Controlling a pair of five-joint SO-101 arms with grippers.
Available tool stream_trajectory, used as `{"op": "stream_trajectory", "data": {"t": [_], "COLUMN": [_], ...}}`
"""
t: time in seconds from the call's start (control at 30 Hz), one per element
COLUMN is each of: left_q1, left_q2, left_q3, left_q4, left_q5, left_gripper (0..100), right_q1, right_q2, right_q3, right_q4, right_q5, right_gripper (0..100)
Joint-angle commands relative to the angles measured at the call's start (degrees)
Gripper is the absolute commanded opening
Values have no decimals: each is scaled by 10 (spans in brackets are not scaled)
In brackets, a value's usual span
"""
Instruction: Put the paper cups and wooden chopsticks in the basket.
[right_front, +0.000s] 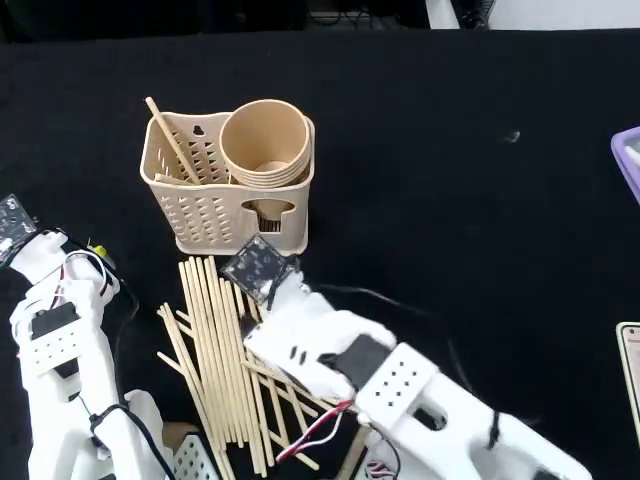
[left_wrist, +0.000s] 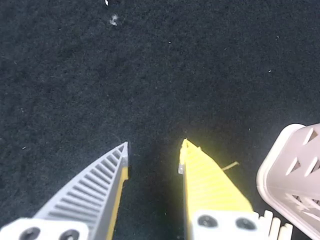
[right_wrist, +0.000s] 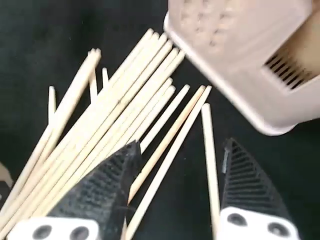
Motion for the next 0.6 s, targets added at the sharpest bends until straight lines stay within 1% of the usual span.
{"op": "stream_trajectory", "data": {"t": [0.0, 0.17, 0.33, 0.4, 0.47, 0.57], "left_q1": [-5, -5, -5, -5, -5, -5], "left_q2": [-9, -7, -7, -7, -7, -9], "left_q3": [-5, -5, -5, -5, -5, -5], "left_q4": [-9, -9, -9, -9, -9, -9], "left_q5": [1, 1, 1, 1, 1, 1], "left_gripper": [170, 170, 170, 170, 170, 170], "right_q1": [-10, -32, -39, -39, -37, -30], "right_q2": [91, 211, 290, 305, 311, 308], "right_q3": [7, -38, -72, -89, -112, -138], "right_q4": [-86, -88, -85, -56, -5, 69], "right_q5": [-33, -81, -82, -82, -82, -81], "right_gripper": [265, 265, 265, 262, 214, 74]}}
